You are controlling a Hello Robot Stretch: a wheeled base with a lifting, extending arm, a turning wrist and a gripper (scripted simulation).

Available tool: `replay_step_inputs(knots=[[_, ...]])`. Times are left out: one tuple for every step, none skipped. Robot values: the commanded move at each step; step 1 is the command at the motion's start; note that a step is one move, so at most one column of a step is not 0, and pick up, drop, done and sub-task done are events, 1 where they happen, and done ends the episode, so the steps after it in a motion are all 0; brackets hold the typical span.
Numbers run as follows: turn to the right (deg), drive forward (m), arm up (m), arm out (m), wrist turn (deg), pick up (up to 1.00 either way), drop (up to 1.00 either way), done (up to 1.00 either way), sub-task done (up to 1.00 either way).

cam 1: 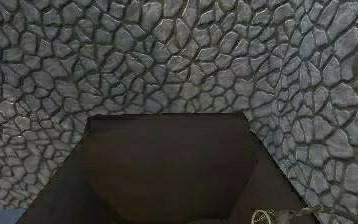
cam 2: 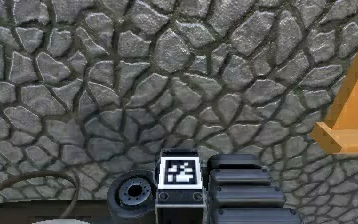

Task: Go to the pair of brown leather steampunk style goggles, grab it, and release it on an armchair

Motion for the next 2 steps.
replay_step_inputs(knots=[[0.0, 0.00, -0.50, 0.00, 0.0, 0.00, 0.00, 0.00, 0.00], [0.0, 0.00, 0.00, 0.00, 0.0, 0.00, 1.00, 0.00, 0.00]])
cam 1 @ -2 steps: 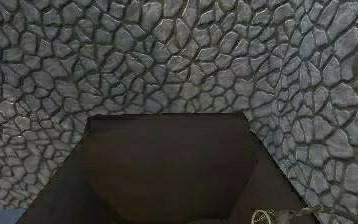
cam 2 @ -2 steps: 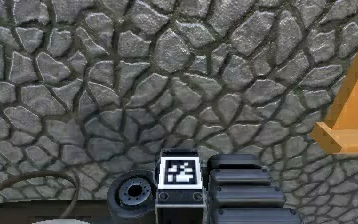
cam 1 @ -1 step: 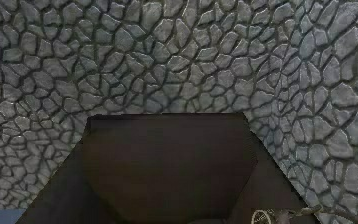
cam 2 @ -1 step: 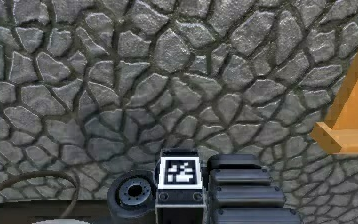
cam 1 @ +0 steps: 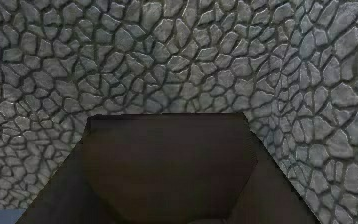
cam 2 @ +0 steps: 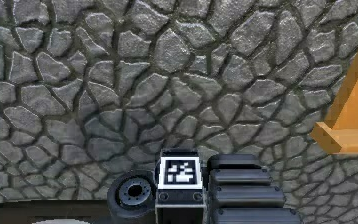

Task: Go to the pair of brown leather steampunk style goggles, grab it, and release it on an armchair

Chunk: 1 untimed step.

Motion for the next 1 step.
replay_step_inputs(knots=[[0.0, 0.00, 0.00, 0.00, 0.0, 0.00, 0.00, 1.00, 0.00]])
